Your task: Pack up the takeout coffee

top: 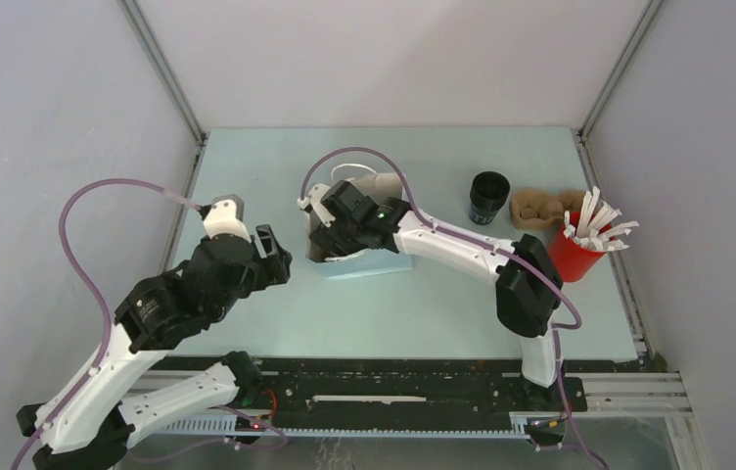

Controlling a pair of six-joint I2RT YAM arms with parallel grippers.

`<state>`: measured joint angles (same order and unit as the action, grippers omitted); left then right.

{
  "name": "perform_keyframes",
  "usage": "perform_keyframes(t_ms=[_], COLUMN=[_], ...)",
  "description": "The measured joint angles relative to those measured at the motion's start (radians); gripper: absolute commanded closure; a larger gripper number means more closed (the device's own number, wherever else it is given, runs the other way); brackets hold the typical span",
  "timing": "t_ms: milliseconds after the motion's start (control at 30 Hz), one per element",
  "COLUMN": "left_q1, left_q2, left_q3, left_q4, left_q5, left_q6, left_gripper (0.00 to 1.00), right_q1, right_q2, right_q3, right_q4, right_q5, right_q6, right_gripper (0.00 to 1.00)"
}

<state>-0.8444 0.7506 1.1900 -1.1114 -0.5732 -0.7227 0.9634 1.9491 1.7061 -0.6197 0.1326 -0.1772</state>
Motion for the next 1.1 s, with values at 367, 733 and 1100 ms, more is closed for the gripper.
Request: perform_keyframes(t_ms=[367,733,1100], left_q1=[0.035,0.050,0.057], left_q2=[-0.005,0.002,0.010], left_q3=[0.060,0.061,0.061], left_q4=[-0.045,-0.053,-0.050], left_q5=[0.003,0.008,0.015], left_q6=[0.049,0.095,0.096], left_gripper=[0.24,0.24,0.24], right_q1=[-0.012,-0.018,-0.035], right_q2=[0.081,0.081,0.072], right_q3=[0.071,0.103,0.126], right_q4=[-0.005,-0.053,-0.114], right_q5=[0.023,0.019,0.024], right_q6=[0.000,-0.003,-0.011], right_gripper=[0.59,0.21,0.00])
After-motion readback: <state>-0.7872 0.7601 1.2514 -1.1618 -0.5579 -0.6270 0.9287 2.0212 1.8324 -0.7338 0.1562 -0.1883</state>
